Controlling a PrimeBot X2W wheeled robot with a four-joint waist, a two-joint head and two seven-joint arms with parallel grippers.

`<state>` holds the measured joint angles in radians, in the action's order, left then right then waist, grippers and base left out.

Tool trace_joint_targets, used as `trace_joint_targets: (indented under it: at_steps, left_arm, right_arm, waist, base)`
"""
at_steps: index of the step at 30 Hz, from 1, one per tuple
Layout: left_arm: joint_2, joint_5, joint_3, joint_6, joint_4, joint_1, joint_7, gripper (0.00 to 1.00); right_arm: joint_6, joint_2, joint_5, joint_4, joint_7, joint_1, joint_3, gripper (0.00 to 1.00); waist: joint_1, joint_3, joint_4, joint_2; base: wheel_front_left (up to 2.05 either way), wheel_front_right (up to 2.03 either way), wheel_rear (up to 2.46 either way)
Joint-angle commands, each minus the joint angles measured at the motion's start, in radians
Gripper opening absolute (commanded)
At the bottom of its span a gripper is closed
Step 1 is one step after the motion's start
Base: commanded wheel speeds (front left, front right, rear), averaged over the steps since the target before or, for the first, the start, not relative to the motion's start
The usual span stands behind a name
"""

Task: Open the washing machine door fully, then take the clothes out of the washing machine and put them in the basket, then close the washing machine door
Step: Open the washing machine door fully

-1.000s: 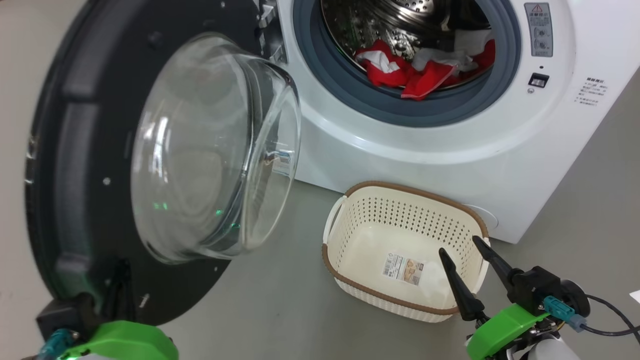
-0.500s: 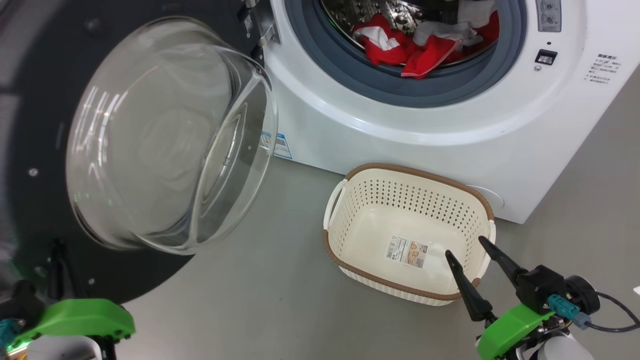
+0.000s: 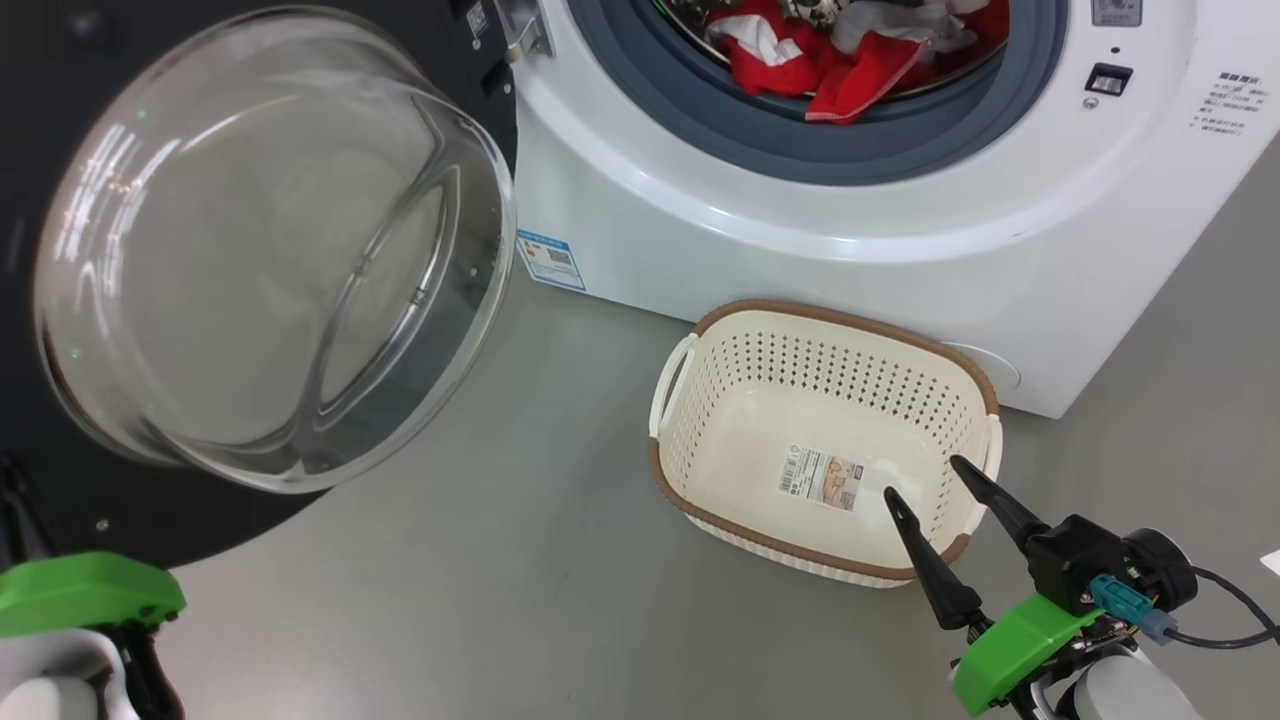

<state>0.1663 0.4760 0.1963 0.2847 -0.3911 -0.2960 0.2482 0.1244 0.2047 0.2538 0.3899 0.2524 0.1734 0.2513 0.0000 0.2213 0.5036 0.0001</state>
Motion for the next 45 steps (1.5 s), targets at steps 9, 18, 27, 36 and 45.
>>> trace_joint_targets:
  at_steps: [9,18,27,36,45]
  left_arm:
    - [0.053,-0.031,0.090,-0.056,-0.095,-0.112,0.013,0.00]
    - [0.035,-0.090,0.161,-0.095,-0.140,-0.140,0.013,0.00]
    - [0.009,-0.142,0.188,-0.140,-0.082,-0.098,0.013,0.42]
    - [-0.028,-0.152,0.156,-0.215,0.125,-0.039,0.013,1.00]
    - [-0.042,-0.163,0.070,-0.294,0.337,0.034,-0.006,1.00]
  right_arm:
    - [0.006,0.028,-0.003,-0.031,0.009,0.030,0.045,1.00]
    - [0.006,0.028,0.001,-0.024,0.009,0.026,0.057,1.00]
    - [0.006,-0.011,0.003,-0.018,0.009,0.021,0.048,1.00]
    - [0.006,-0.052,-0.004,-0.036,0.009,0.017,-0.020,1.00]
    - [0.006,-0.091,-0.026,-0.105,0.009,0.017,-0.085,1.00]
  waist:
    - [0.0000,0.032,-0.008,-0.0001]
    - [0.0000,0.022,-0.015,-0.0001]
    - [0.0000,-0.036,-0.034,-0.0001]
    - [0.0000,-0.091,-0.096,-0.0001]
    - [0.0000,-0.125,-0.199,-0.0001]
  base:
    - [0.00,0.00,0.00]
    - [0.00,0.00,0.00]
    - [0.00,0.00,0.00]
    - [0.00,0.00,0.00]
    - [0.00,0.00,0.00]
